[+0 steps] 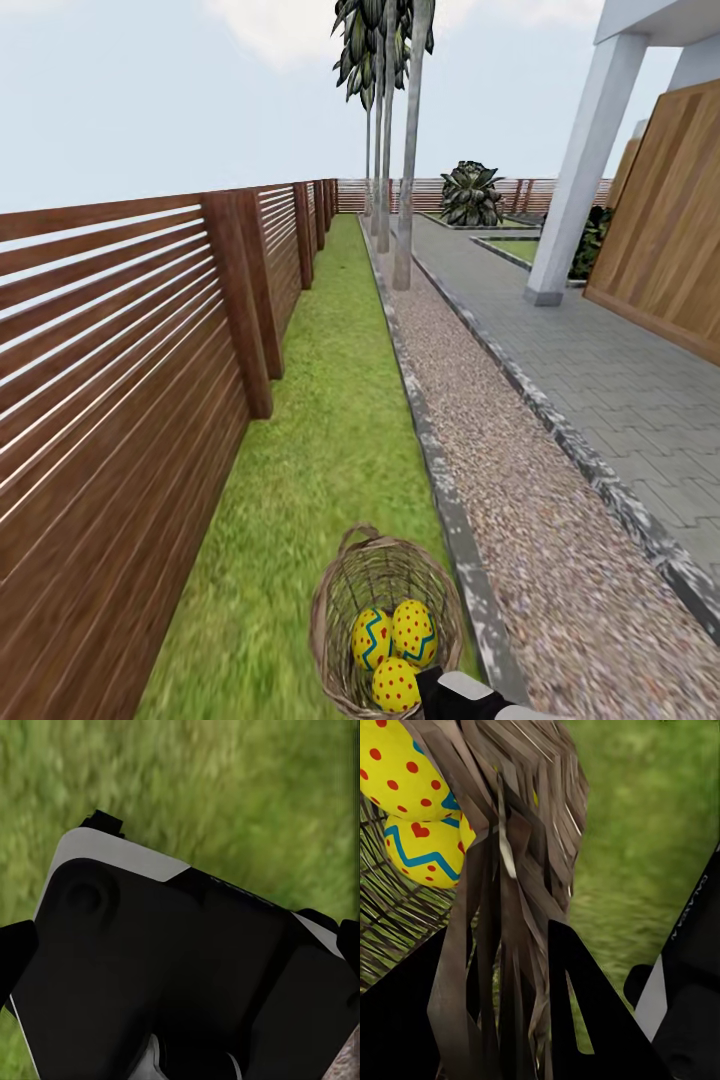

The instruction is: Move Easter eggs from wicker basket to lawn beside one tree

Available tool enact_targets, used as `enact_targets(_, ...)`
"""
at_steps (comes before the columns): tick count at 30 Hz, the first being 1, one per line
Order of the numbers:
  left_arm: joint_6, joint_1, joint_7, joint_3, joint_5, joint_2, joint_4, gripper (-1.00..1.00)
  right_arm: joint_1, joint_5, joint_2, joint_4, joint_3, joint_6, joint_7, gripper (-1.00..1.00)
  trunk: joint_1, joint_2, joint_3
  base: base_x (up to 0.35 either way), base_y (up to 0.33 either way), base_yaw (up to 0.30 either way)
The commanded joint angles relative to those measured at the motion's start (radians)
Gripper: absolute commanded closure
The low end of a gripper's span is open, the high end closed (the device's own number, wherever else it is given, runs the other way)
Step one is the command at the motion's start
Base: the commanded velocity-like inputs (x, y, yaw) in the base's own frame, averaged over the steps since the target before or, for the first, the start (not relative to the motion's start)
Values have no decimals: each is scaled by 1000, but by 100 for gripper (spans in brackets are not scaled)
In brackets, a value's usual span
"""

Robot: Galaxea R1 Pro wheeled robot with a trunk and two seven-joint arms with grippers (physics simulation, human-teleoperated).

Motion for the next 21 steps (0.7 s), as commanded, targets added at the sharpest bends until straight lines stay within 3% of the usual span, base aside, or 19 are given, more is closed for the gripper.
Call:
enact_targets(1,2,-1,-3,1,11,0,2,-100,-1,-6,0,2,4,-6,0,100,1,-2,-2,325,0,0)
enact_targets(21,2,-1,-3,1,11,0,2,-100,-1,-6,0,2,4,-7,3,100,1,-2,-2,325,0,0)
